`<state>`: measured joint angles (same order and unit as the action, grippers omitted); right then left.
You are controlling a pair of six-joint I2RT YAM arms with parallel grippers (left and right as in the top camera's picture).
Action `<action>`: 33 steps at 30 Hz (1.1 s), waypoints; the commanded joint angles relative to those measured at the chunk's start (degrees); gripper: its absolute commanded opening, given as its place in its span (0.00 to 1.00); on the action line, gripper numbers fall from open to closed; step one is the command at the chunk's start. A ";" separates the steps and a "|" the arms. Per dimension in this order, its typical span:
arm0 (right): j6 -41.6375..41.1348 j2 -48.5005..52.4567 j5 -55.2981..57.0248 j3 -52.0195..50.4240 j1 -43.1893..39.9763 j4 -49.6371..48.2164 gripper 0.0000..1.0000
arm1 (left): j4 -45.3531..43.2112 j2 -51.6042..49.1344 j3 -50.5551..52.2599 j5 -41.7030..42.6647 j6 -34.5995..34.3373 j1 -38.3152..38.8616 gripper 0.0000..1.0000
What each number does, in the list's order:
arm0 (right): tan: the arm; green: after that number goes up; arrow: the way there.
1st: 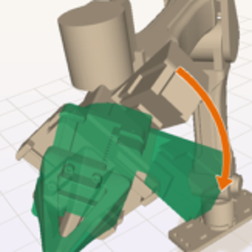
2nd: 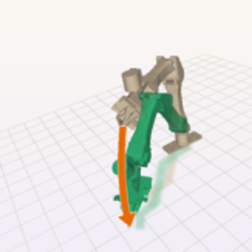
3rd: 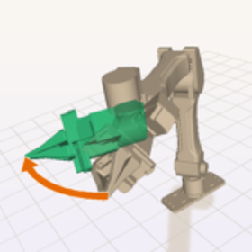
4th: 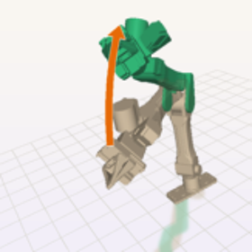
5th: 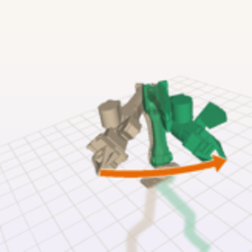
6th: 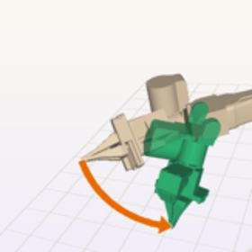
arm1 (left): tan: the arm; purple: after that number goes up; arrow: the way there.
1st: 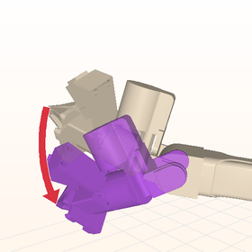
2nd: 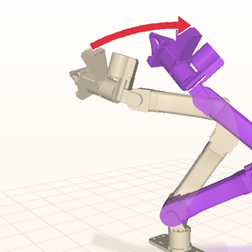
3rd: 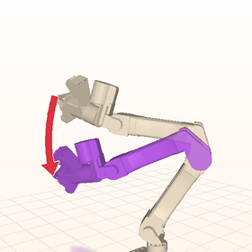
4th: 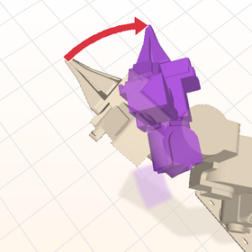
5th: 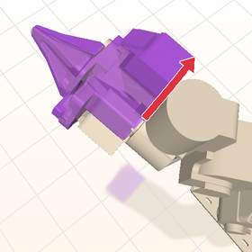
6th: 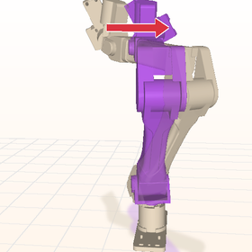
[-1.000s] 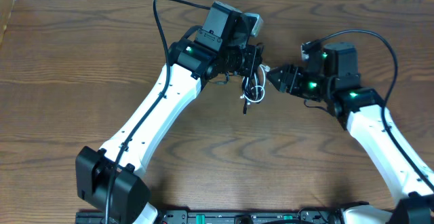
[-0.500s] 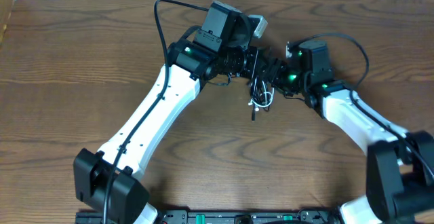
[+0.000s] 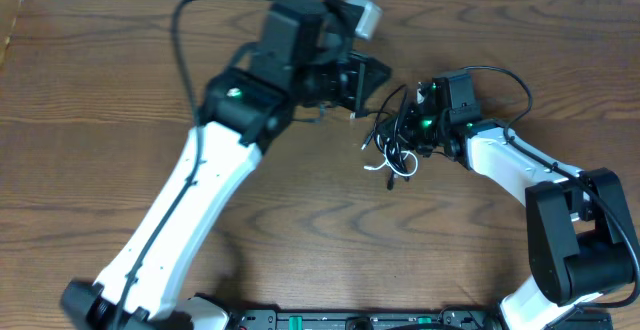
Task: Untangle cables
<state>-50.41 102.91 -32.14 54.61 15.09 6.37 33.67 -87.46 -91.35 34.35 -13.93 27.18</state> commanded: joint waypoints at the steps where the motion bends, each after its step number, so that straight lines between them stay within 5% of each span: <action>1: 4.55 1.25 0.94 0.02 -1.18 0.83 0.01 | 2.80 2.05 -0.55 -4.11 -0.33 -2.80 0.08; 9: 16.52 1.25 -30.56 0.04 -5.79 -17.07 0.07 | 14.53 0.22 0.24 -8.48 1.42 -4.13 0.07; 12: 15.32 1.25 -31.08 0.04 -7.78 -15.78 0.51 | 16.59 -1.16 0.39 -8.48 1.42 -4.13 0.08; 13: 15.85 1.25 -29.70 0.04 -8.33 -13.33 0.57 | 16.94 -1.62 0.39 -8.48 1.42 -4.13 0.08; 20: 19.19 1.14 -7.74 0.04 -11.32 7.80 0.59 | 17.27 -3.63 0.39 -8.44 1.40 -4.02 0.07; 29: 22.36 -4.94 -1.07 0.04 -14.19 12.81 0.58 | 17.73 -7.26 0.39 -7.85 1.95 -3.56 0.08; 33: 23.56 -11.15 1.07 0.07 -15.91 14.67 0.63 | 18.78 -8.98 0.39 -7.78 8.66 -2.95 0.07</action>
<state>-29.45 96.62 -33.67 54.59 0.45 20.49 51.66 -95.31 -91.31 26.63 -10.94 23.73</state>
